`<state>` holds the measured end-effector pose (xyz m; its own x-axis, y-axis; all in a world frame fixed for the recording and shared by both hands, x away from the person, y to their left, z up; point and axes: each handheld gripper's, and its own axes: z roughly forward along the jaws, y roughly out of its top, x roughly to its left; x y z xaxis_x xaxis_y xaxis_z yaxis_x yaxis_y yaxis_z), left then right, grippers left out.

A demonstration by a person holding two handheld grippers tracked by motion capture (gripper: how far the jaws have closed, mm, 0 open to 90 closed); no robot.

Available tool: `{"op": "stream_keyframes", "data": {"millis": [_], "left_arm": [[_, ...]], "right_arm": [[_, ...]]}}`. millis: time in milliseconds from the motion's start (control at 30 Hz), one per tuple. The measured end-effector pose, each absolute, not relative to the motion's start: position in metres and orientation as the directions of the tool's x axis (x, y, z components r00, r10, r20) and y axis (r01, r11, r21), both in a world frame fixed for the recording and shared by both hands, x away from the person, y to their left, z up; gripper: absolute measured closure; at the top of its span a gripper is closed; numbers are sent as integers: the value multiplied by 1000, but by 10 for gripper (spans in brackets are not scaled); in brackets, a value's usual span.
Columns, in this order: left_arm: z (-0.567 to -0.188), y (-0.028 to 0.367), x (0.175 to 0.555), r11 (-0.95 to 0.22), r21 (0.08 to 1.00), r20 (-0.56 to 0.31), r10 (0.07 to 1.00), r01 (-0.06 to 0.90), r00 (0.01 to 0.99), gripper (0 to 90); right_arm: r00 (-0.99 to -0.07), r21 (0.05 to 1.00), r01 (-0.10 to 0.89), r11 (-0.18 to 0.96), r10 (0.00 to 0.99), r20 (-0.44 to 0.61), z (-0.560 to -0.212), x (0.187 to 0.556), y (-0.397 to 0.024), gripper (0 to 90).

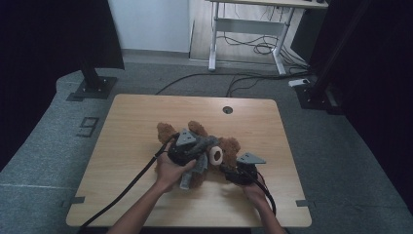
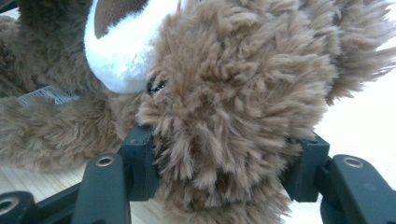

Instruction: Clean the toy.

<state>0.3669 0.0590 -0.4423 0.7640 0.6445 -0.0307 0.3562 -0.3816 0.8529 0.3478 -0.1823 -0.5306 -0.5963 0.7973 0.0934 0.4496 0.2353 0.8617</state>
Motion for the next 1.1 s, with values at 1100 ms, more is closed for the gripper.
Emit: {"op": "stream_keyframes", "data": {"millis": [1100], "left_arm": [[-467, 153, 393, -304, 885, 60, 826, 353, 561, 739]], "right_arm": [[-587, 852, 470, 231, 803, 105, -535, 346, -187, 470]]}}
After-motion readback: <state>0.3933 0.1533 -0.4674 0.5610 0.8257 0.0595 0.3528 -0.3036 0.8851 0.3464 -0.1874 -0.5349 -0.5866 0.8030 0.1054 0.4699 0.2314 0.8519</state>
